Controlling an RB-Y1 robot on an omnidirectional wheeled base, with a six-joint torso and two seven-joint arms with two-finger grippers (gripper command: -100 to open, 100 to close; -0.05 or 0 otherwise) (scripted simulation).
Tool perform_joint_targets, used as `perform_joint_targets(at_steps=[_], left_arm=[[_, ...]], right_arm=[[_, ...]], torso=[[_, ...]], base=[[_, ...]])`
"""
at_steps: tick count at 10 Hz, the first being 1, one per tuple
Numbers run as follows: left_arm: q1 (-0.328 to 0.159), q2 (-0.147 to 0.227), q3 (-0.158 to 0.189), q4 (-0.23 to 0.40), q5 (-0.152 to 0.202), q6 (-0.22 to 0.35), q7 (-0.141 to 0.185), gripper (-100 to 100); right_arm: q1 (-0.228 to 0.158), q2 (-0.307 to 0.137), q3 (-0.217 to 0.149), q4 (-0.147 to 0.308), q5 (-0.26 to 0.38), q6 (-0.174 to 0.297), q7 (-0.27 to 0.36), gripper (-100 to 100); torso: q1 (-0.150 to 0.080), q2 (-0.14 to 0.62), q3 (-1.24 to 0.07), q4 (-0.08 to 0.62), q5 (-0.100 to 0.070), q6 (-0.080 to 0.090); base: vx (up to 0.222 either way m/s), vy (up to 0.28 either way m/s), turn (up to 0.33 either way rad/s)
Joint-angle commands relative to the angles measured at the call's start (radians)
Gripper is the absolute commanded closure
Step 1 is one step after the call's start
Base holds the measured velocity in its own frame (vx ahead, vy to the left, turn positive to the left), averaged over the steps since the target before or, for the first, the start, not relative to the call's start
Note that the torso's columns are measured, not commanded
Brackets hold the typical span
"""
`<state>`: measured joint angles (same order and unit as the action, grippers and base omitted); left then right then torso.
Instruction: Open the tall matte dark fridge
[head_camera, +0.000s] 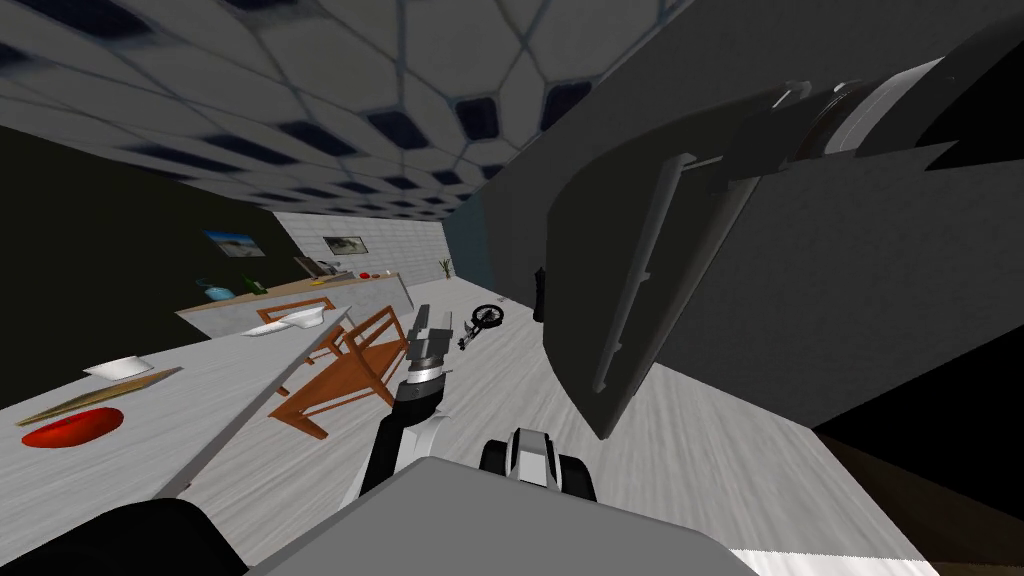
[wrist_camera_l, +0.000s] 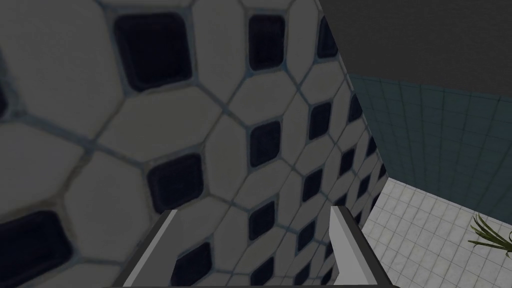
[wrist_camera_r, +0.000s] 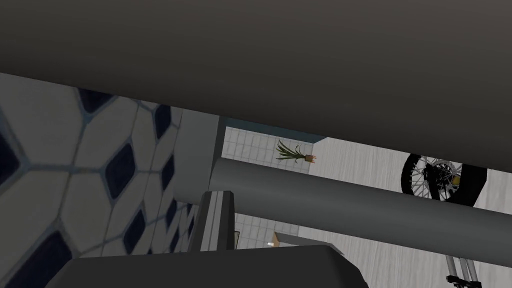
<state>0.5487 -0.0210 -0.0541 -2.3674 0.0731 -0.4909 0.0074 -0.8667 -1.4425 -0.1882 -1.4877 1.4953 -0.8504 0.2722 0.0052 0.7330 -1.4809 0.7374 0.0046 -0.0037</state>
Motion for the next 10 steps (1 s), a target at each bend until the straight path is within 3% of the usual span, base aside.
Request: perform_joint_targets(at_steps=[1, 3, 4, 5, 7, 8, 9, 10], left_arm=[[0.000, 0.000, 0.000, 0.000, 0.000, 0.000, 0.000, 0], [0.000, 0.000, 0.000, 0.000, 0.000, 0.000, 0.000, 0], [0.000, 0.000, 0.000, 0.000, 0.000, 0.000, 0.000, 0], [0.000, 0.001, 0.001, 0.000, 0.000, 0.000, 0.000, 0], [0.000, 0.001, 0.001, 0.000, 0.000, 0.000, 0.000, 0], [0.000, 0.001, 0.001, 0.000, 0.000, 0.000, 0.000, 0], [0.000, 0.001, 0.001, 0.000, 0.000, 0.000, 0.000, 0], [0.000, 0.001, 0.001, 0.000, 0.000, 0.000, 0.000, 0]], right_arm=[[0.005, -0.023, 0.000, 0.016, 0.032, 0.018, -0.016, 100], [-0.001, -0.025, 0.007, 0.021, 0.037, 0.018, -0.019, 100], [-0.015, -0.020, 0.001, 0.011, 0.019, 0.016, -0.017, -100], [0.003, -0.021, -0.005, 0.014, 0.025, 0.017, -0.014, -100], [-0.030, -0.063, -0.011, 0.006, 0.031, -0.023, -0.043, -100], [-0.019, -0.052, -0.013, 0.009, 0.025, -0.015, -0.029, -100], [-0.002, -0.025, -0.008, 0.009, 0.023, 0.013, -0.016, 100], [-0.019, -0.041, -0.006, 0.011, 0.024, -0.007, -0.026, 100]], torso=[[-0.005, 0.000, 0.000, 0.000, -0.002, 0.001], [-0.004, 0.002, 0.002, -0.001, -0.004, 0.003], [-0.013, 0.002, 0.002, 0.000, -0.005, 0.001], [-0.023, -0.001, 0.000, -0.002, -0.010, 0.002], [-0.010, -0.003, -0.001, -0.003, -0.008, 0.004], [-0.003, -0.006, -0.004, -0.003, -0.002, 0.000], [-0.001, -0.003, -0.002, -0.004, -0.002, -0.001], [-0.003, 0.001, 0.001, -0.003, -0.003, -0.001]], base=[[-0.029, 0.331, -0.081], [-0.008, 0.271, -0.075], [0.025, -0.075, 0.108], [0.013, -0.055, 0.046], [0.087, 0.048, 0.081], [0.053, 0.017, -0.019], [-0.067, -0.042, -0.125], [-0.048, -0.027, -0.036]])
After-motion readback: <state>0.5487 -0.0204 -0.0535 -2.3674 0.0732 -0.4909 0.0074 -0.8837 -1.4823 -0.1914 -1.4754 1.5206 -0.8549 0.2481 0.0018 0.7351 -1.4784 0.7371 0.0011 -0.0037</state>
